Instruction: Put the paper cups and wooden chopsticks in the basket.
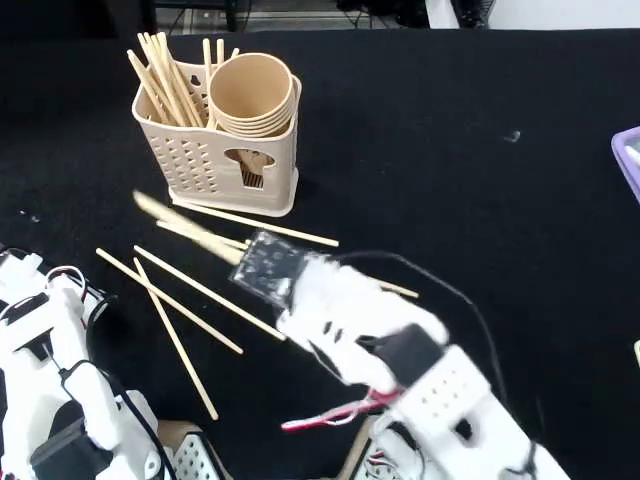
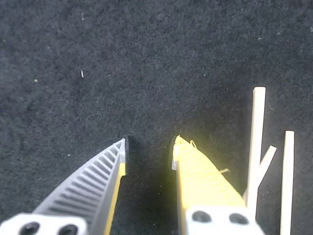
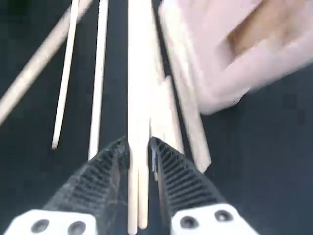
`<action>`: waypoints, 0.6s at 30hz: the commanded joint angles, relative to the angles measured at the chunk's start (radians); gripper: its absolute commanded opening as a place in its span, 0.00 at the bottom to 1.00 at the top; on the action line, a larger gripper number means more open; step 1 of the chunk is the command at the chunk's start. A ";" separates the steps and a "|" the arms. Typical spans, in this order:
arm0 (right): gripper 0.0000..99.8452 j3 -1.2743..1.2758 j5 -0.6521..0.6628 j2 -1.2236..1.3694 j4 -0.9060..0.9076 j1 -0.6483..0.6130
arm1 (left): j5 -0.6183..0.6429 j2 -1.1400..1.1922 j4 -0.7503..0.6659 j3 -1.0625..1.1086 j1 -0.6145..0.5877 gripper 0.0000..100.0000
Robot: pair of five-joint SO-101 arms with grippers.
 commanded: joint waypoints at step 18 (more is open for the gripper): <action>0.01 -0.723 -0.560 0.848 -0.957 -0.003 | 0.008 -0.029 -0.012 -0.002 -0.001 0.17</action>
